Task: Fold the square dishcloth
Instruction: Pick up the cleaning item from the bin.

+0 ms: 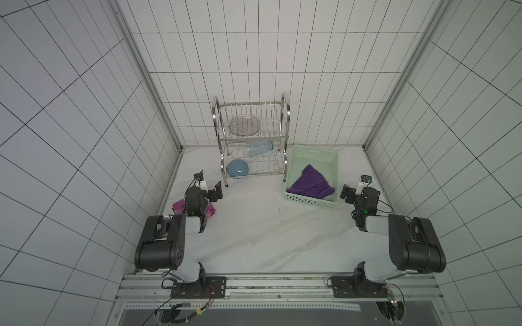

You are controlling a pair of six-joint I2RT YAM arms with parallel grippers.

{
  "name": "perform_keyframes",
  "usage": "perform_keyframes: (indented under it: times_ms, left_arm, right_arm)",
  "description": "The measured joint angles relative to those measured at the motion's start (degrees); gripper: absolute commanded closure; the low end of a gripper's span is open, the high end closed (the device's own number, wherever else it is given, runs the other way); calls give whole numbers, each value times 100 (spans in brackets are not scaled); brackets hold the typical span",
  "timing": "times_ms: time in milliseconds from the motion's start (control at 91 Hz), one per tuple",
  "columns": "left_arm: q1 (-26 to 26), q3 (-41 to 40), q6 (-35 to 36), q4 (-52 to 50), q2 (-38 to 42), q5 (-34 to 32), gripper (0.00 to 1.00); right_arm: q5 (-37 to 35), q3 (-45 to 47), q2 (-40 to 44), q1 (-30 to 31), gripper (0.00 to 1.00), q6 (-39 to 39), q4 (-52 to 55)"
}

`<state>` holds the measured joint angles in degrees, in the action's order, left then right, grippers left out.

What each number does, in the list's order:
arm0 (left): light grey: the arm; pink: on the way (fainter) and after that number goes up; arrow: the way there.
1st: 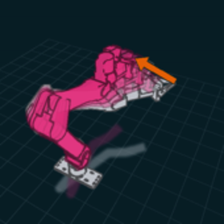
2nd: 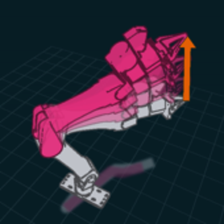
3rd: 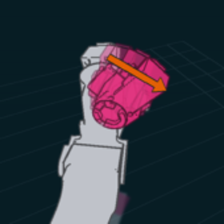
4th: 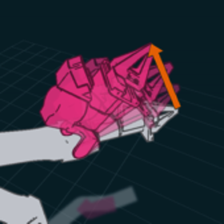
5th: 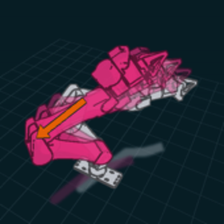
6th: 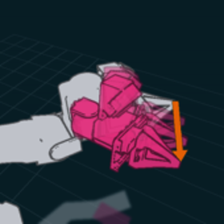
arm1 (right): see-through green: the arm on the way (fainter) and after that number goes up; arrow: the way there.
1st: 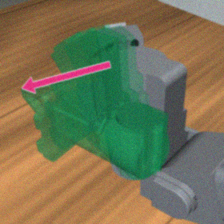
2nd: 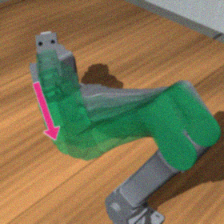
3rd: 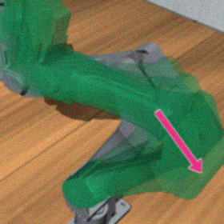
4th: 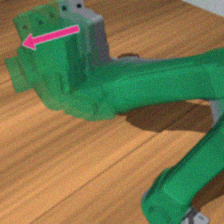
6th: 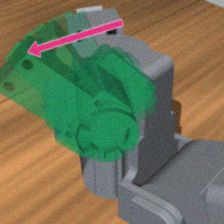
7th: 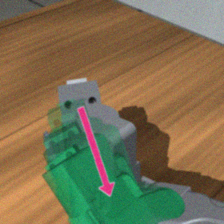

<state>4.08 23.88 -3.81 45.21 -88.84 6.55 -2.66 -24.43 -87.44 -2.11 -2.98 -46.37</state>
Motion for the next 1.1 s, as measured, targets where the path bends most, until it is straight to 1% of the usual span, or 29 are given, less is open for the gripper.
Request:
perform_keyframes:
  times_ms: [901,1099]
  left_arm:
    - [0,4,-15,-7,0,-46,2]
    - [0,68,-79,-315,162,-186,2]
  right_arm:
    - [0,0,0,0,1,-2,2]
    - [-2,-68,42,0,1,-2,304]
